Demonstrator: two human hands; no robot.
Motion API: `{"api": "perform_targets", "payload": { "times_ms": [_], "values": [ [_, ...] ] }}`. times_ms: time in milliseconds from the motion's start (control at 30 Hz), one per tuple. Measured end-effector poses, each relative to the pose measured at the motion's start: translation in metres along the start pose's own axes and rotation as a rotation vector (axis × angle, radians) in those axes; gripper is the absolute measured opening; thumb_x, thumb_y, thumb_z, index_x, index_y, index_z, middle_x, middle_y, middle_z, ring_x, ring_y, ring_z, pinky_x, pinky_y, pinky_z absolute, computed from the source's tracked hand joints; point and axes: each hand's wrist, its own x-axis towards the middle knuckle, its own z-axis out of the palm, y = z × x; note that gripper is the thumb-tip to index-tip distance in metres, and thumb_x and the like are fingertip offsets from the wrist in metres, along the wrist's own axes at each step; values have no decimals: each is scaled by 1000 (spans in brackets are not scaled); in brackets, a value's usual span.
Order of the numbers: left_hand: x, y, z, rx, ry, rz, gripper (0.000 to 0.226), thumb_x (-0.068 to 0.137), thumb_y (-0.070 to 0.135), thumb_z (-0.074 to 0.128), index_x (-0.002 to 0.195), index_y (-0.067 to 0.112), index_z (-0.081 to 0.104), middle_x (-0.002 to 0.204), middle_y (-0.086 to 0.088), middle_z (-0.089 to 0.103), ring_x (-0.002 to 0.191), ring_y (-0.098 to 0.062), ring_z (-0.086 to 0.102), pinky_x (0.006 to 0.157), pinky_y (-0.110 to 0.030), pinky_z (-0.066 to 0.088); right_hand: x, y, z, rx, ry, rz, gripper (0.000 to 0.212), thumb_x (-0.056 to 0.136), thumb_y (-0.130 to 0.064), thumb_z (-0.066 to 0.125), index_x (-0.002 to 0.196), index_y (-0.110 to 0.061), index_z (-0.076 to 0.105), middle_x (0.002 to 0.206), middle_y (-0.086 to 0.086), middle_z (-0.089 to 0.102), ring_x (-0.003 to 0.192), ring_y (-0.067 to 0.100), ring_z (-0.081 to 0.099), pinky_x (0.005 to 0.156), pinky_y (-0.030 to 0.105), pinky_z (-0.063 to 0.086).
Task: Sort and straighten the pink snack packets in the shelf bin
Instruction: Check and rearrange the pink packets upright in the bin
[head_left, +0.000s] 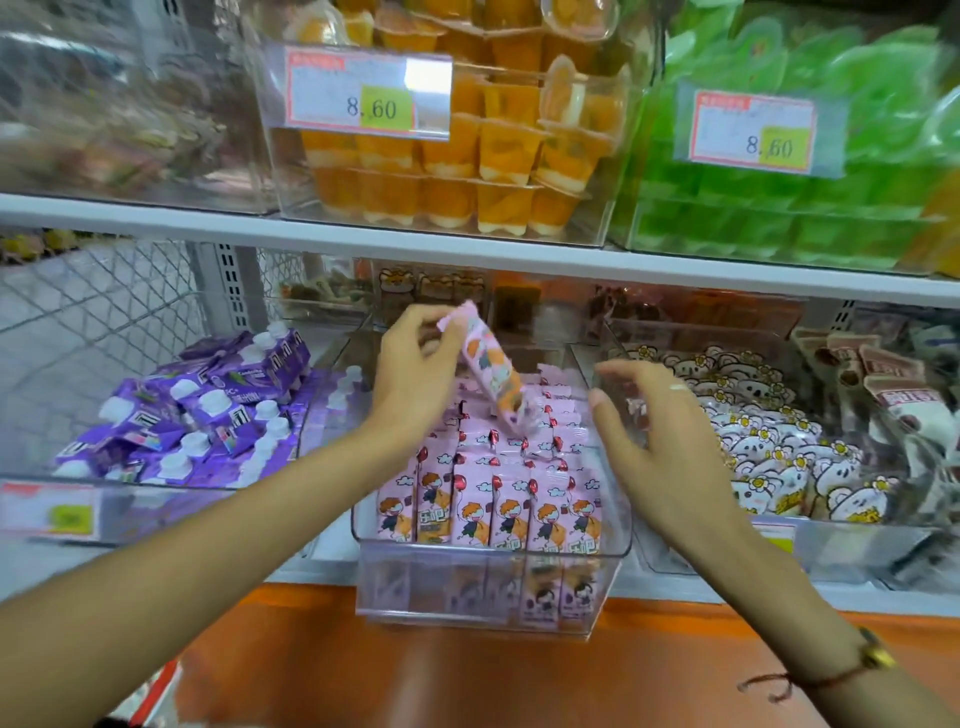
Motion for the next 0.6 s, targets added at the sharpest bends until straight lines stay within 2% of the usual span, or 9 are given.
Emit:
{"api": "perform_targets", "payload": {
  "times_ms": [100, 200, 267, 300, 367, 433, 533, 600],
  "values": [
    [-33, 6, -21, -64, -38, -7, 7, 96, 17, 53, 98, 16, 60, 91, 2, 68, 75, 6, 64, 61, -7, 49, -5, -27, 6, 196, -95, 19, 28, 96, -32, 47, 120, -21, 57, 112, -7, 58, 102, 10, 55, 88, 33, 46],
    [-50, 11, -30, -126, -72, -53, 9, 96, 19, 55, 98, 19, 63, 99, -5, 70, 90, -7, 67, 73, -17, 55, -11, -48, 18, 256, -285, 23, 40, 97, -43, 40, 132, -26, 51, 123, -10, 54, 108, 6, 51, 92, 29, 43],
    [-55, 14, -33, -169, -81, -102, 13, 96, 19, 55, 104, 16, 64, 102, -6, 70, 92, -9, 68, 76, -23, 58, -13, -56, 26, 286, -369, 2, 39, 99, -44, 36, 131, -28, 51, 114, -10, 59, 99, 2, 53, 85, 24, 43],
    [-57, 14, -35, -194, -85, -123, 16, 96, 20, 54, 107, 14, 64, 103, -4, 70, 90, -5, 68, 73, -20, 57, -14, -59, 29, 334, -392, 23, 36, 99, -42, 37, 128, -28, 53, 105, -11, 61, 89, -2, 54, 79, 20, 43],
    [-59, 11, -38, -231, -90, -150, 19, 97, 21, 53, 113, 16, 63, 106, 2, 68, 91, 0, 67, 69, -14, 55, -13, -58, 32, 492, -424, 164, 27, 100, -34, 42, 119, -26, 58, 94, -10, 64, 79, -7, 58, 72, 13, 45],
    [-60, 7, -41, -171, -109, -135, 16, 98, 22, 52, 111, 25, 61, 111, 9, 64, 98, -2, 64, 73, -13, 54, -10, -56, 32, 686, -473, 386, 20, 100, -29, 45, 106, -22, 63, 92, 0, 68, 86, 4, 64, 77, 18, 50],
    [-61, 2, -43, -2, -209, -58, 20, 93, 13, 56, 100, 31, 61, 105, 14, 62, 97, -3, 61, 69, -7, 49, -8, -51, 30, 970, -475, 613, 23, 99, -22, 48, 79, -21, 59, 67, -11, 66, 66, -1, 64, 57, 13, 49],
    [-63, 0, -41, 68, -263, -12, 26, 86, 8, 63, 98, 31, 60, 103, 14, 61, 91, 5, 58, 65, -4, 45, -7, -48, 29, 1037, -459, 669, 24, 98, -20, 50, 76, -19, 57, 62, -12, 65, 60, -1, 64, 56, 13, 50]
  ]
}}
